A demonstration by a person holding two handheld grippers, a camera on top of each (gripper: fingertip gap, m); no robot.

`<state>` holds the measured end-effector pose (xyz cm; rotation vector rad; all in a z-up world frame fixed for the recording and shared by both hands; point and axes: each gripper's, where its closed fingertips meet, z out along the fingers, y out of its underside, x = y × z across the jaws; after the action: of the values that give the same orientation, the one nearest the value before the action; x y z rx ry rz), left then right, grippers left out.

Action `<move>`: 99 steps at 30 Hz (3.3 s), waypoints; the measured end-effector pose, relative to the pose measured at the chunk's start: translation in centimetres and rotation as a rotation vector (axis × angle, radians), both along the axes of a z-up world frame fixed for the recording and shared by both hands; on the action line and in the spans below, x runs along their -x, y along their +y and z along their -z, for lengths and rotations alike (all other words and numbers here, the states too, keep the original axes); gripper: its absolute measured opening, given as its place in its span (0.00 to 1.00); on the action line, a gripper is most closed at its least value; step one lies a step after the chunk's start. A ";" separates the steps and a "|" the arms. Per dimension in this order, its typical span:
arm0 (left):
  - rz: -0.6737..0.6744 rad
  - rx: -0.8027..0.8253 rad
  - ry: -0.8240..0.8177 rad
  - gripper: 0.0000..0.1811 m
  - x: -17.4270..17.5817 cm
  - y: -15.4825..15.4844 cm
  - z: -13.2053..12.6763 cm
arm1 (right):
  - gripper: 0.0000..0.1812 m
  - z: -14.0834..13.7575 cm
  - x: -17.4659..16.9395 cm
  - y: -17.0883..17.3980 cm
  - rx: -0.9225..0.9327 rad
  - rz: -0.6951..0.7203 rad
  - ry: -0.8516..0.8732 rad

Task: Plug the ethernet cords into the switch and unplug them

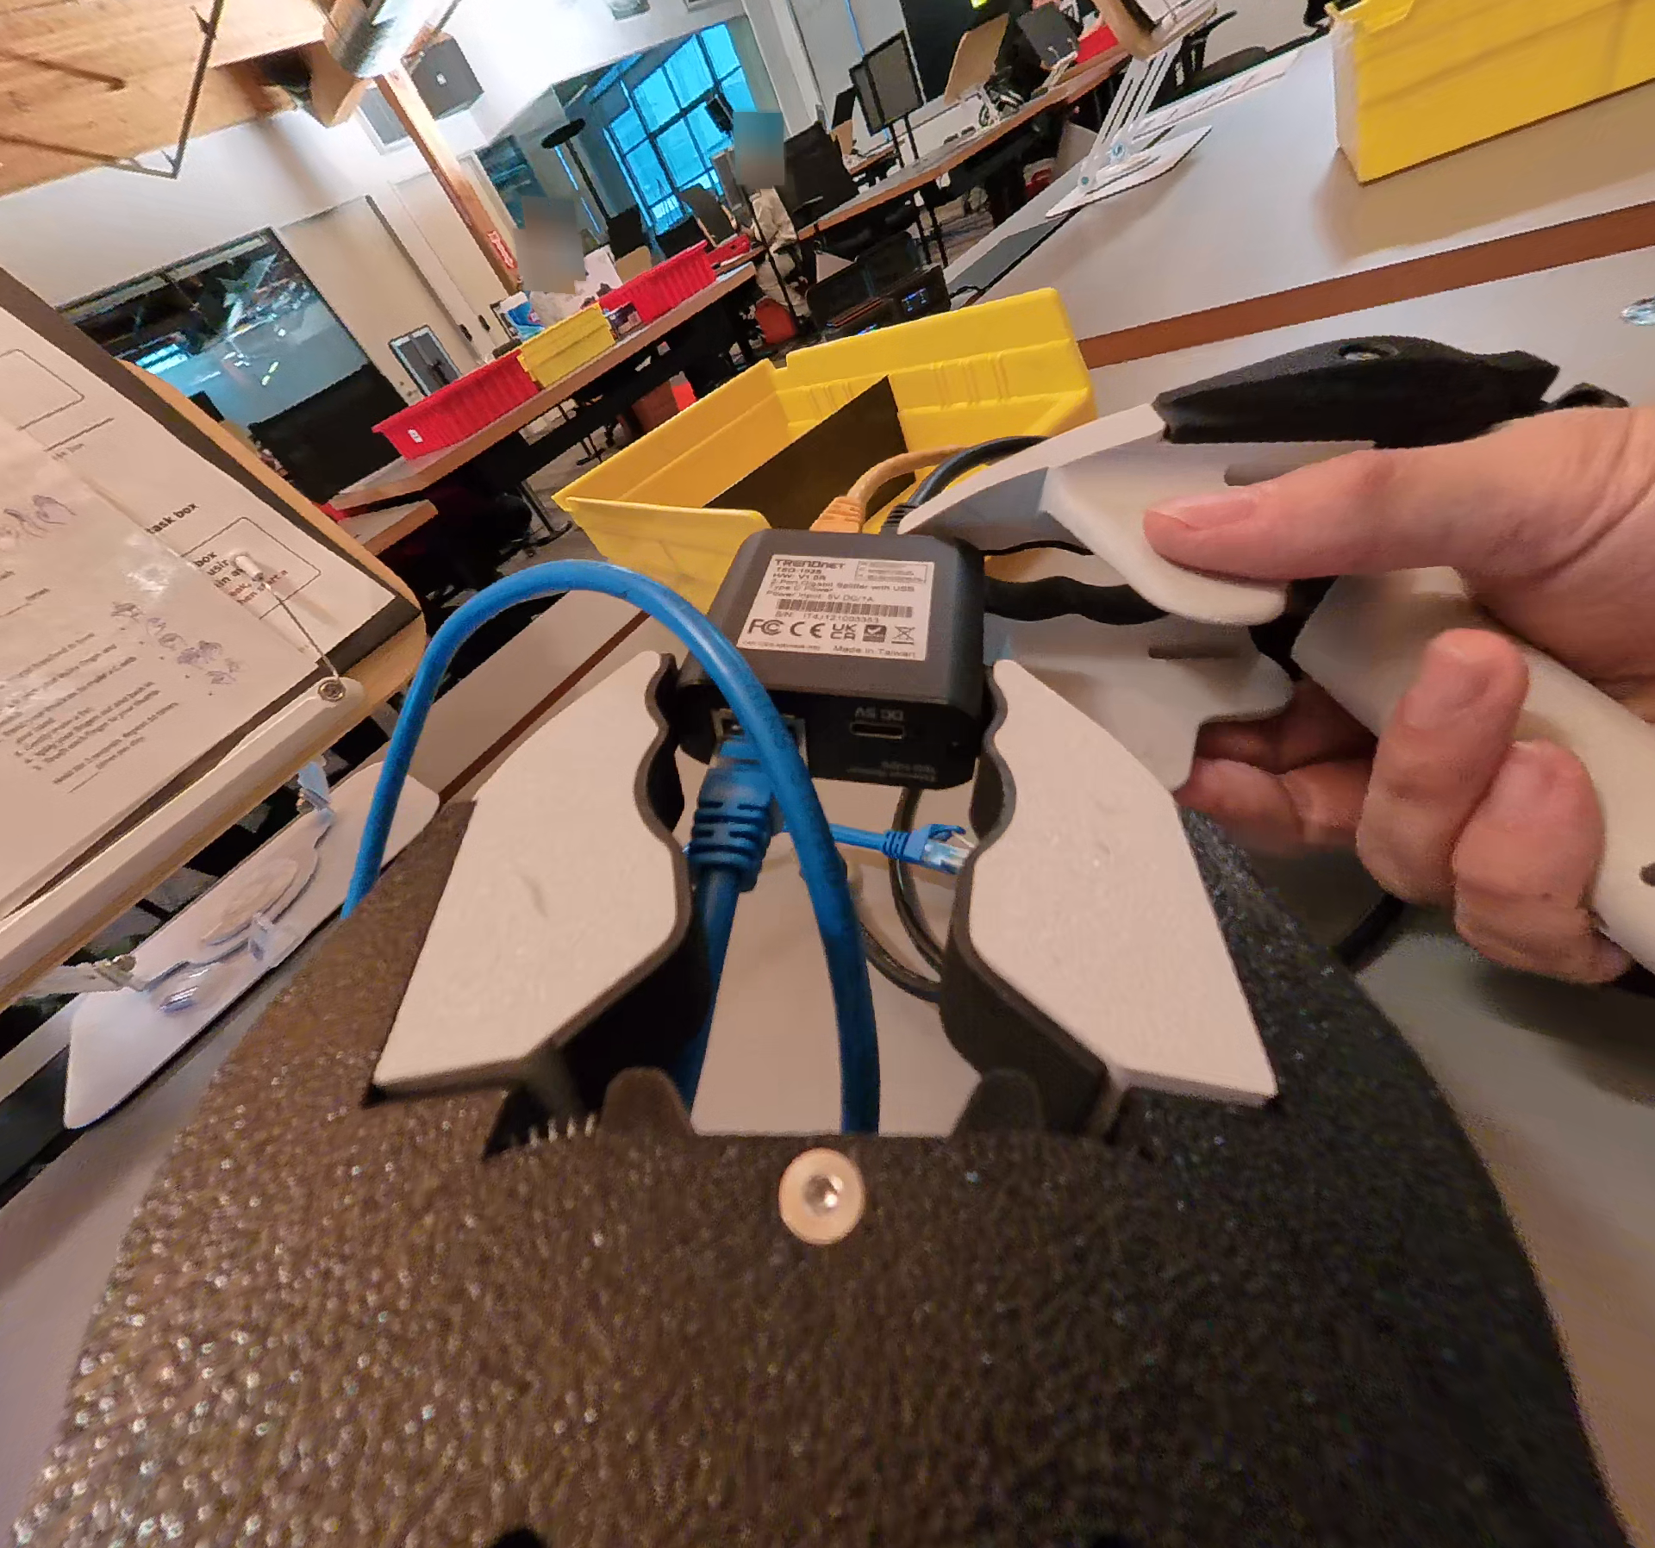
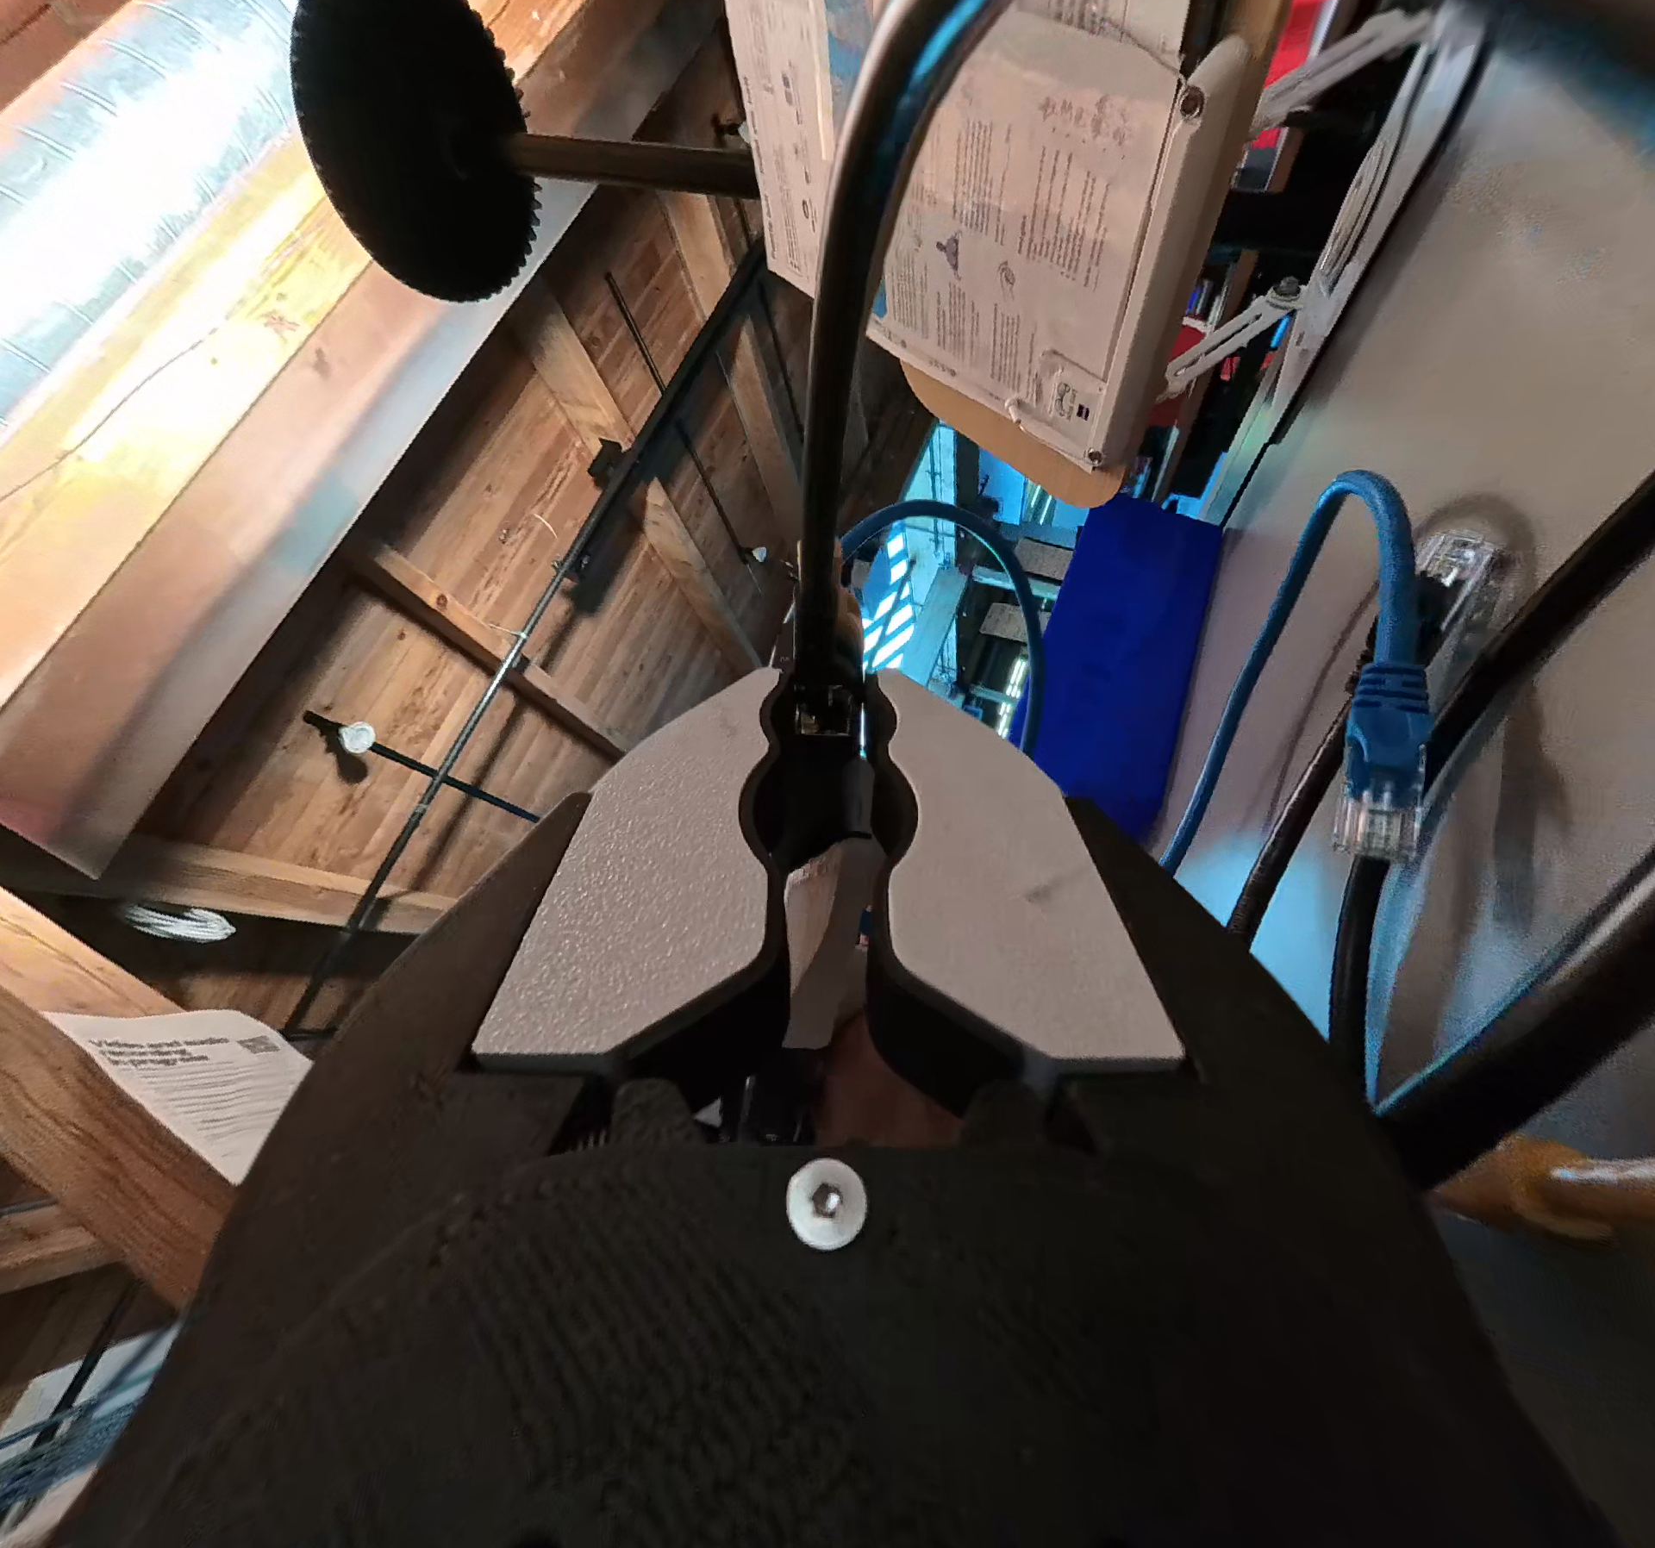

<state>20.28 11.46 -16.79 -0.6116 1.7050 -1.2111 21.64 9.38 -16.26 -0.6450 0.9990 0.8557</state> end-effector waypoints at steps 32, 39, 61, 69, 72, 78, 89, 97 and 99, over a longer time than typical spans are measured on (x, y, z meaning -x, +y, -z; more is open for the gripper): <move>-0.093 -0.086 -0.045 0.34 0.0 0.1 0.7 | 0.06 0.0 0.6 0.0 0.104 0.015 -0.224; -0.145 -0.121 -0.083 0.34 0.0 -0.1 0.7 | 0.06 0.1 0.5 -0.2 0.083 0.014 -0.236; -0.150 -0.097 -0.132 0.34 0.2 -0.1 -0.2 | 0.07 -0.8 0.3 -0.1 -0.003 0.039 -0.205; -0.132 -0.109 -0.123 0.34 0.2 -0.6 0.0 | 0.07 -0.7 0.0 -0.3 -0.035 0.061 -0.147; -0.149 -0.145 -0.133 0.34 0.2 -0.7 0.0 | 0.07 -0.7 0.0 -0.2 -0.035 0.050 -0.140; -0.173 -0.132 -0.110 0.34 -0.1 -0.9 0.2 | 0.07 -0.6 -0.4 -0.5 -0.053 0.069 -0.092; -0.163 -0.096 -0.101 0.34 -0.1 -0.4 0.0 | 0.07 -0.6 -0.2 -0.3 -0.045 0.069 -0.092; -0.163 -0.128 -0.111 0.34 -0.1 -0.5 0.1 | 0.07 -0.5 0.0 -0.4 0.042 0.091 -0.173; -0.168 -0.137 -0.108 0.34 -0.1 -0.3 0.3 | 0.06 -0.4 0.2 -0.3 0.094 0.085 -0.228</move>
<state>20.35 11.14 -17.12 -0.5826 1.5978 -0.9833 21.43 9.05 -15.85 -0.7574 0.8569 0.6475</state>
